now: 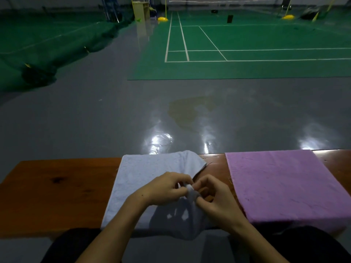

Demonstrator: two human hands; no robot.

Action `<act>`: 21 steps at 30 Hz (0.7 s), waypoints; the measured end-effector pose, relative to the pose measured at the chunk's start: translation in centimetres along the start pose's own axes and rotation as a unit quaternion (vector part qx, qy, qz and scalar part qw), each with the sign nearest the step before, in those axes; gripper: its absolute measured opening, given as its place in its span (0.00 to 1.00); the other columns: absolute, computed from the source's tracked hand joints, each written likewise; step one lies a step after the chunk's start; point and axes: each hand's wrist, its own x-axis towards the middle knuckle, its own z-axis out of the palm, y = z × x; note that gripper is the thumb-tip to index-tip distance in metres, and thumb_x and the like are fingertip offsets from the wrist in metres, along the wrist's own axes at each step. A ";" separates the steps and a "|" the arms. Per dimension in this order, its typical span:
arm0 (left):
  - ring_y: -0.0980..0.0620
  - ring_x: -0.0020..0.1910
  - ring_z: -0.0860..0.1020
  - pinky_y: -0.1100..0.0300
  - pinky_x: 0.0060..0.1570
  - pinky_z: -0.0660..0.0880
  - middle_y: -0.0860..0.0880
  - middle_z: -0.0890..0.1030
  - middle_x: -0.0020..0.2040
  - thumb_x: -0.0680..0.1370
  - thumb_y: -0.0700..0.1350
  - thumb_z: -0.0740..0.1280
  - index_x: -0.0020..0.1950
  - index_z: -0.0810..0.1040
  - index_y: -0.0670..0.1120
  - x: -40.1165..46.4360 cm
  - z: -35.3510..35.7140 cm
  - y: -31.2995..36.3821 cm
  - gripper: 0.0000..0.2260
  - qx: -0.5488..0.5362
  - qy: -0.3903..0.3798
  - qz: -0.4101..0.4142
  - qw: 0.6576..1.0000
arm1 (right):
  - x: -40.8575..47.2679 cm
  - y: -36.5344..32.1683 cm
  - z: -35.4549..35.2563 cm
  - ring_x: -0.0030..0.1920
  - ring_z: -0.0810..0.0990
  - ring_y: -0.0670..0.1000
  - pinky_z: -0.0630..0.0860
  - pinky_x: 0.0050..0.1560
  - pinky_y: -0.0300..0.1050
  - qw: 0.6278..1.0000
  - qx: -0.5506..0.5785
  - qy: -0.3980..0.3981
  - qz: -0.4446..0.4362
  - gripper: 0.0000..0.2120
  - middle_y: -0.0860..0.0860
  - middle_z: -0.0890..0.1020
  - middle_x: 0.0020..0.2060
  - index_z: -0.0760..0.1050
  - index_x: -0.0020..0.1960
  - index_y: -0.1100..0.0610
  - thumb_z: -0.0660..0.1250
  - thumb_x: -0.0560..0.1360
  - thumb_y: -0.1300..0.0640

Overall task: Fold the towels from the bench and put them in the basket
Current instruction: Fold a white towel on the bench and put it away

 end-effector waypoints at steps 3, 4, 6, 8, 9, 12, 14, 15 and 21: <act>0.55 0.47 0.83 0.56 0.50 0.84 0.60 0.83 0.46 0.80 0.52 0.67 0.51 0.81 0.60 -0.3 -0.6 -0.4 0.04 -0.009 0.023 0.007 1.000 | -0.3 0.2 -0.4 0.50 0.86 0.53 0.85 0.47 0.49 1.000 -0.004 -0.024 0.009 0.09 0.48 0.85 0.49 0.79 0.54 0.50 0.76 0.77 0.60; 0.54 0.47 0.83 0.57 0.50 0.84 0.59 0.82 0.45 0.79 0.52 0.68 0.51 0.81 0.60 -0.4 -0.7 -0.6 0.04 -0.012 0.034 0.008 0.999 | -0.4 0.1 -0.6 0.52 0.86 0.51 0.85 0.48 0.47 0.999 -0.005 -0.039 0.015 0.12 0.46 0.85 0.51 0.79 0.56 0.49 0.76 0.77 0.60; 0.52 0.47 0.83 0.58 0.50 0.84 0.59 0.82 0.45 0.78 0.52 0.69 0.51 0.81 0.58 -0.7 -1.0 -1.0 0.04 -0.020 0.058 0.007 0.998 | -0.8 0.2 -1.0 0.57 0.85 0.47 0.84 0.53 0.44 0.996 0.006 -0.074 0.046 0.17 0.41 0.84 0.55 0.77 0.61 0.47 0.77 0.76 0.58; 0.52 0.48 0.82 0.59 0.51 0.83 0.59 0.82 0.45 0.79 0.50 0.71 0.51 0.82 0.56 -0.9 -1.3 -1.2 0.03 -0.042 0.079 0.008 0.996 | -1.1 0.5 -1.6 0.59 0.83 0.43 0.84 0.56 0.43 0.992 -0.002 -0.102 0.078 0.20 0.37 0.83 0.57 0.76 0.64 0.44 0.78 0.76 0.55; 0.52 0.48 0.83 0.58 0.52 0.83 0.58 0.83 0.46 0.79 0.48 0.72 0.51 0.82 0.55 -1.1 -1.6 -1.2 0.03 -0.057 0.086 0.009 0.995 | -1.2 0.6 -1.9 0.58 0.83 0.42 0.83 0.56 0.43 0.989 -0.016 -0.114 0.091 0.19 0.36 0.83 0.56 0.77 0.63 0.44 0.78 0.76 0.53; 0.48 0.51 0.84 0.55 0.54 0.84 0.55 0.84 0.47 0.80 0.47 0.73 0.53 0.82 0.51 -1.8 -2.4 -0.9 0.03 -0.105 0.093 0.010 0.990 | -1.1 0.6 -2.9 0.54 0.85 0.44 0.84 0.56 0.45 0.982 -0.044 -0.142 0.119 0.09 0.40 0.86 0.51 0.82 0.57 0.47 0.76 0.77 0.51; 0.47 0.50 0.84 0.55 0.53 0.84 0.54 0.84 0.46 0.79 0.48 0.73 0.52 0.82 0.51 -2.4 -2.9 -0.7 0.04 -0.133 0.093 0.006 0.987 | -1.1 0.7 -3.1 0.53 0.85 0.44 0.84 0.56 0.45 0.980 -0.055 -0.145 0.121 0.06 0.40 0.86 0.49 0.83 0.54 0.47 0.76 0.78 0.50; 0.47 0.49 0.84 0.55 0.52 0.84 0.53 0.83 0.45 0.78 0.48 0.73 0.51 0.82 0.52 -2.7 -3.1 -0.6 0.03 -0.141 0.093 0.001 0.986 | -1.0 0.8 -3.2 0.52 0.85 0.44 0.84 0.56 0.45 0.980 -0.057 -0.148 0.120 0.06 0.41 0.86 0.49 0.83 0.54 0.47 0.76 0.78 0.51; 0.42 0.49 0.83 0.53 0.51 0.85 0.48 0.83 0.45 0.77 0.49 0.74 0.46 0.83 0.56 -3.8 -3.8 0.4 0.01 -0.193 0.104 -0.014 0.976 | -0.6 1.5 -3.0 0.51 0.86 0.45 0.85 0.54 0.47 0.982 -0.081 -0.132 0.111 0.03 0.41 0.86 0.47 0.84 0.51 0.47 0.76 0.78 0.53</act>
